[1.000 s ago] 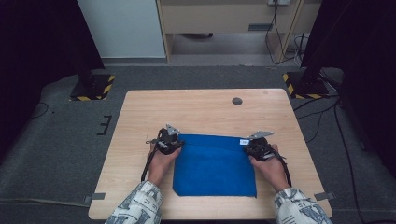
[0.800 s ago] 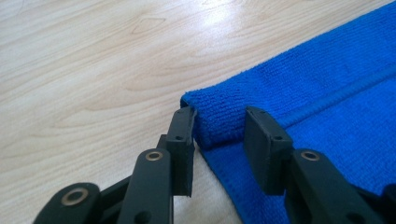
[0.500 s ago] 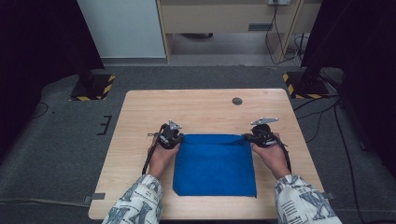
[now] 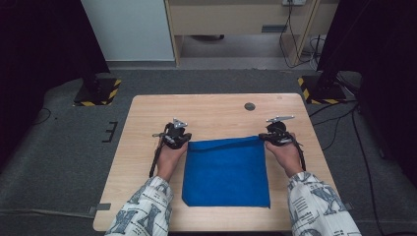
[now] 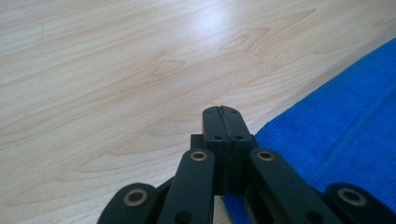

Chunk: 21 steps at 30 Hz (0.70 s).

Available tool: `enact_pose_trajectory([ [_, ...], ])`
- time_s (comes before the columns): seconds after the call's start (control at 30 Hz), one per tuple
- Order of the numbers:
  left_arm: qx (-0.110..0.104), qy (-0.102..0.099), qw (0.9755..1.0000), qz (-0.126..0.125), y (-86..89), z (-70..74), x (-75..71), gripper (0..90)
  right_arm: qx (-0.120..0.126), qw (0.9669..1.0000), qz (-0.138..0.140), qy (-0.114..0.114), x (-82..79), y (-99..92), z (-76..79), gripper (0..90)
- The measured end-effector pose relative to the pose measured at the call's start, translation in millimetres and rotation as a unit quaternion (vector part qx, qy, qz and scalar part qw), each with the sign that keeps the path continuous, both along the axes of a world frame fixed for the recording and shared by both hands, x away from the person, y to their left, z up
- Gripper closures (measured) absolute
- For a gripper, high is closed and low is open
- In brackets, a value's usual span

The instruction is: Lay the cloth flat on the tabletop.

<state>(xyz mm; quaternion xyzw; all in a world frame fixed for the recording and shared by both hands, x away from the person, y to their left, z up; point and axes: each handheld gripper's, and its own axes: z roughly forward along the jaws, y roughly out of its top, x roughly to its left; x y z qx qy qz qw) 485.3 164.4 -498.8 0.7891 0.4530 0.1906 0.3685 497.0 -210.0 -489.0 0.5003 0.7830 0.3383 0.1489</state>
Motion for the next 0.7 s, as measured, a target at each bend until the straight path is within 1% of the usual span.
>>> enact_pose_trajectory([
  [0.03,0.005,-0.006,1.0,-0.006,-1.2,1.5,-2.7,87.9,-0.003,1.0,-0.001,0.001,3.1,0.6,-0.8,87.5],
  [0.07,0.007,-0.011,0.9999,-0.011,-2.4,2.2,-5.4,84.2,-0.005,1.0,-0.002,0.004,6.3,1.4,-1.9,87.5],
  [0.1,0.005,-0.02,0.9996,-0.019,-3.5,2.7,-10.4,82.2,-0.004,1.0,-0.005,0.007,8.7,2.2,-3.0,87.4],
  [0.17,-0.005,-0.028,0.9993,-0.026,-4.5,1.5,-18.5,75.9,-0.006,0.9999,-0.006,0.013,14.6,3.6,-6.4,87.4],
  [0.2,-0.008,-0.03,0.9991,-0.029,-4.8,0.6,-21.4,71.1,-0.007,0.9998,-0.009,0.016,18.0,4.7,-8.6,87.4],
  [0.23,-0.005,-0.032,0.9991,-0.028,-5.4,-0.9,-25.8,65.9,-0.009,0.9998,-0.01,0.018,20.1,5.4,-9.9,87.4],
  [0.3,-0.008,-0.034,0.9989,-0.03,-5.9,-3.3,-31.0,52.2,-0.011,0.9996,-0.013,0.024,25.5,7.1,-13.5,87.3],
  [0.37,-0.001,-0.034,0.9991,-0.027,-5.7,-7.1,-34.7,42.4,-0.015,0.9993,-0.017,0.029,31.3,9.3,-17.2,86.6],
  [0.4,0.0,-0.033,0.9992,-0.022,-5.0,-8.8,-34.9,38.5,-0.016,0.9992,-0.02,0.031,33.6,10.3,-18.5,85.7],
  [0.43,0.001,-0.03,0.9994,-0.017,-3.8,-9.7,-34.6,35.8,-0.02,0.999,-0.023,0.031,35.8,10.9,-19.7,83.4],
  [0.47,0.001,-0.029,0.9995,-0.013,-2.2,-10.3,-34.3,34.9,-0.022,0.999,-0.03,0.026,37.4,11.2,-20.2,77.7],
  [0.57,-0.004,-0.032,0.9995,0.0,3.8,-9.3,-34.7,33.1,-0.019,0.9987,-0.046,0.002,38.1,13.2,-15.7,61.4],
  [0.63,-0.006,-0.031,0.9995,0.003,7.7,-8.7,-34.7,32.5,-0.019,0.9986,-0.048,-0.014,36.6,13.7,-11.1,49.9],
  [0.67,-0.005,-0.032,0.9995,0.005,9.7,-8.3,-34.6,32.2,-0.018,0.9986,-0.047,-0.019,35.9,13.7,-9.4,45.2],
  [0.7,-0.011,-0.032,0.9994,0.008,12.6,-8.0,-34.5,31.3,-0.016,0.9986,-0.046,-0.02,34.8,13.7,-7.1,42.0],
])
